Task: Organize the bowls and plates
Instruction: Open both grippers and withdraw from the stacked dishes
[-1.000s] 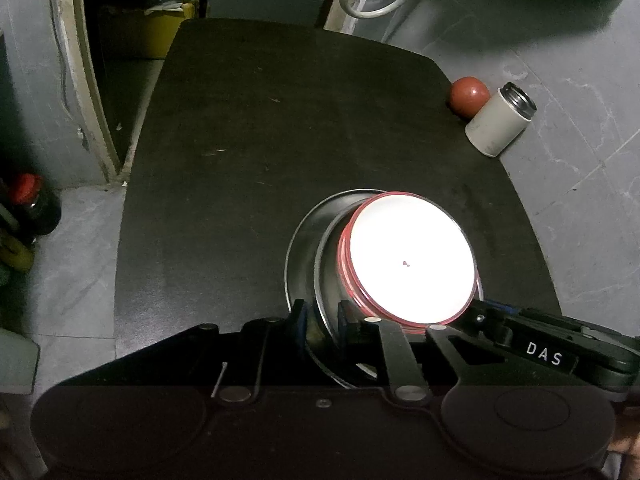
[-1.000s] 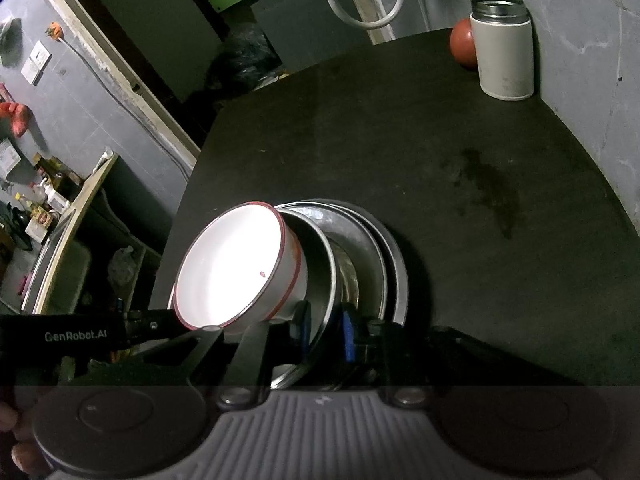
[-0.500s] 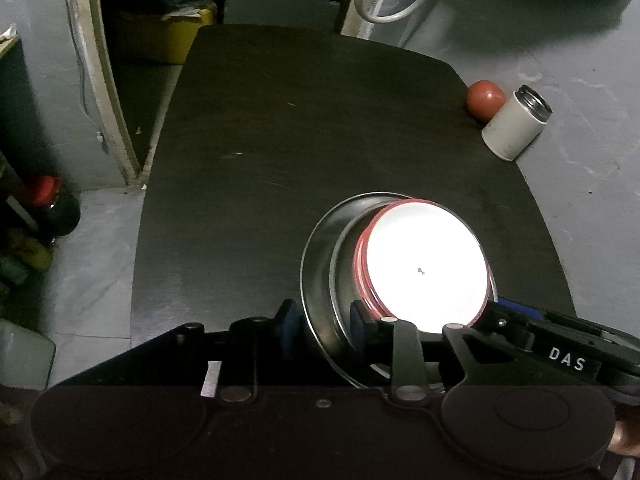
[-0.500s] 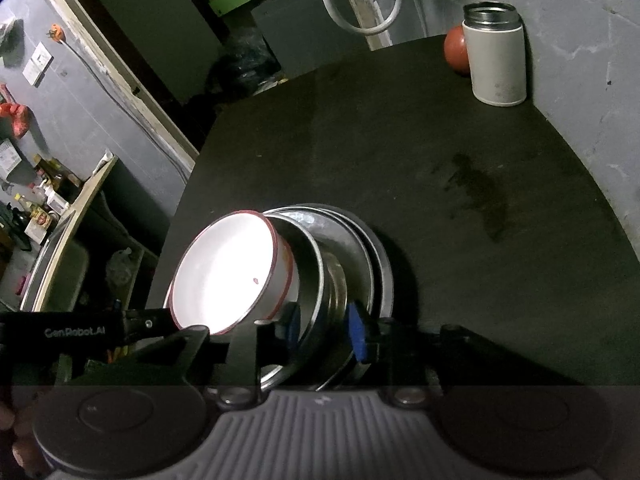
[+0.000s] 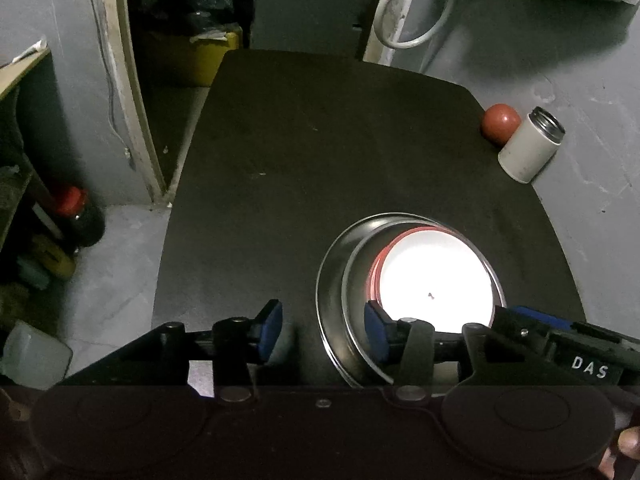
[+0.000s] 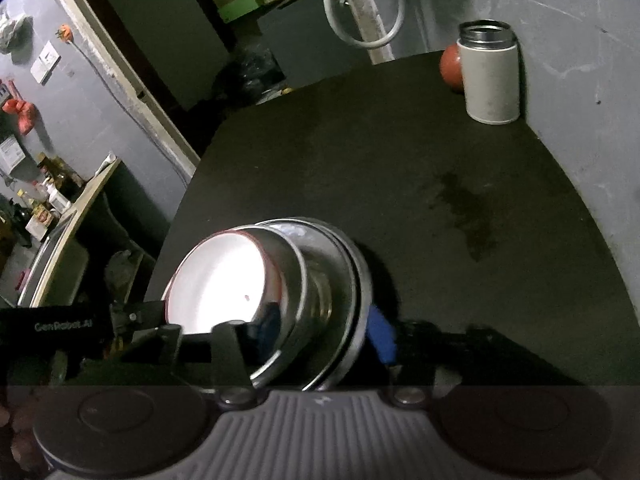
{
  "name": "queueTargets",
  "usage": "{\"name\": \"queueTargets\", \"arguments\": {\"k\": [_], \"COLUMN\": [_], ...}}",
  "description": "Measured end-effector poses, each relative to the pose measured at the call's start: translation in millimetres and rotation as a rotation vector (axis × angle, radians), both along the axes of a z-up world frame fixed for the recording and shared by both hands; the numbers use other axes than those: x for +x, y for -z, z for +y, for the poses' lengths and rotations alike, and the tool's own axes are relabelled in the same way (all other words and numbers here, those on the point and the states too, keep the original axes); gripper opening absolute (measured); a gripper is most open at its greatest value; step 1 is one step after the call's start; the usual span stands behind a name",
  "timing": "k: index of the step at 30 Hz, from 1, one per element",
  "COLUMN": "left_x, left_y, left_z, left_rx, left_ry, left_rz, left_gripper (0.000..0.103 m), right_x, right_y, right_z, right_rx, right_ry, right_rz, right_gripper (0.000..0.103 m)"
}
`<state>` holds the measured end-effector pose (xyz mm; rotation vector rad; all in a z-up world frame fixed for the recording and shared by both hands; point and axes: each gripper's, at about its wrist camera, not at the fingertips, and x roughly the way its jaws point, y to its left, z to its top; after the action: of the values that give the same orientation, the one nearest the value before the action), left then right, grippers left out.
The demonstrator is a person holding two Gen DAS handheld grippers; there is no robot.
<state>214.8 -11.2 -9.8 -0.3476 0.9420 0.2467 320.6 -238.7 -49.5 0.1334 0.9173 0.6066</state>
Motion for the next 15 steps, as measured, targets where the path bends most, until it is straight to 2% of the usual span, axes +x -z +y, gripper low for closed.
{"name": "queueTargets", "arguments": {"k": [5, 12, 15], "left_x": [0.9, -3.6, -7.0], "left_y": [-1.3, -6.9, -10.8], "left_z": [-6.0, -8.5, -8.4], "left_rx": [0.028, 0.073, 0.062], "left_ry": [-0.014, -0.047, -0.051], "left_rz": [0.0, -0.012, -0.042], "left_gripper": [0.049, 0.064, 0.077], "right_x": [-0.7, -1.9, -4.0], "right_y": [0.2, -7.3, -11.4], "right_z": [-4.8, -8.9, -8.1], "right_rx": [0.015, 0.029, 0.028], "right_ry": [-0.009, -0.016, -0.025], "right_rz": [-0.005, -0.033, -0.044], "right_gripper": [0.062, 0.069, 0.073]}}
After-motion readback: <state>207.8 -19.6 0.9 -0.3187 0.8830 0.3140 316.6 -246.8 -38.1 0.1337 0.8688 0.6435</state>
